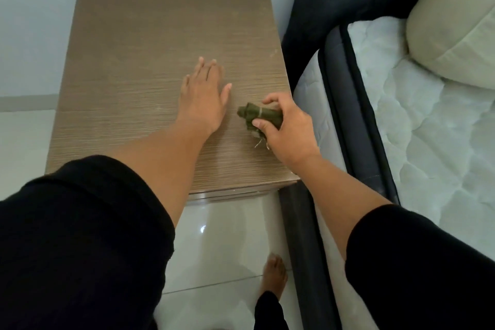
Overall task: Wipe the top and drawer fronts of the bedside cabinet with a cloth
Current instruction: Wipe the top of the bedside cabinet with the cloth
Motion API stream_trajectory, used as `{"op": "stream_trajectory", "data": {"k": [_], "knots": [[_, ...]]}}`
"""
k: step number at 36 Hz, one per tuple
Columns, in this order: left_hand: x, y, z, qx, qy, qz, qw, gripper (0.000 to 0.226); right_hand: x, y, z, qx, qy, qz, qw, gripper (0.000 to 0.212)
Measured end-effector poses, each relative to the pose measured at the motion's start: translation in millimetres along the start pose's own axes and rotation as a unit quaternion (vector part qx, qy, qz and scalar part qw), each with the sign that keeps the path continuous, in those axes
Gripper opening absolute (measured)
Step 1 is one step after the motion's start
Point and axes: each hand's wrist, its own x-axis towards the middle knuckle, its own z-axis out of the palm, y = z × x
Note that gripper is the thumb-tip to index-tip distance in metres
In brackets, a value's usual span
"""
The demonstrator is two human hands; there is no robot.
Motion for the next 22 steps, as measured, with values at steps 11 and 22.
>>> {"op": "stream_trajectory", "data": {"k": [11,22], "knots": [[66,10,9,0.019,0.001,0.009,1.0,0.05,110,-8,-26,-0.045,0.076,-0.036,0.995,0.023],[151,5,33,0.03,-0.03,-0.006,0.999,0.053,223,2,-35,-0.086,0.097,-0.044,0.991,0.013]]}}
